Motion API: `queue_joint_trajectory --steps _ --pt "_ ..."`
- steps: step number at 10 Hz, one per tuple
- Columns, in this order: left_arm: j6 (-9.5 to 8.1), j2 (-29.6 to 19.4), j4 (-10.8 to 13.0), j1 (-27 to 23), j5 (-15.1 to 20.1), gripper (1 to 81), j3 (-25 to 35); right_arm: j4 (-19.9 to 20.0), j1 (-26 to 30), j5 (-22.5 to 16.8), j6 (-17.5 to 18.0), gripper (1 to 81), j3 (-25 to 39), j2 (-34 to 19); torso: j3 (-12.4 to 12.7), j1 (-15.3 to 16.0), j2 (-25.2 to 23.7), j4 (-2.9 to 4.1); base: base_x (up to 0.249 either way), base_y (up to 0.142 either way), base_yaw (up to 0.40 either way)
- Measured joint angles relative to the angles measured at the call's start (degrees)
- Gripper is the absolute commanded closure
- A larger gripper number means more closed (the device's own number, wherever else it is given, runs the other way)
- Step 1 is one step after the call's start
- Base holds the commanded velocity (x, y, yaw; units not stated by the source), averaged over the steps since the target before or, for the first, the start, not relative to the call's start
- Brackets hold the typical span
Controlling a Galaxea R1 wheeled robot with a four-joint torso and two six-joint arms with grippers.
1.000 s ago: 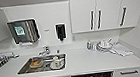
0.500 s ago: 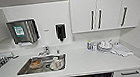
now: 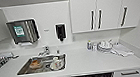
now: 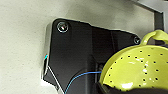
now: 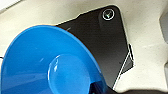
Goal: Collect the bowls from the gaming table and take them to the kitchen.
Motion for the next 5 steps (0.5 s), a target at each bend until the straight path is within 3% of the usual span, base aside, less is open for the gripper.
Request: queue_joint_trajectory --steps 2,5 --pt "0.00 -1.30 0.00 -0.15 -2.38 81.1 1.15 0.01 0.01 0.17 0.00 81.1 0.00 -0.02 -0.72 -0.02 0.00 0.00 0.000 0.000 0.000" --pt "-0.02 -4.24 0.00 -1.05 -3.08 81.1 7.11 0.01 0.12 0.28 0.00 81.1 0.05 -0.11 -5.99 -0.06 0.00 0.00 0.000 0.000 0.000"
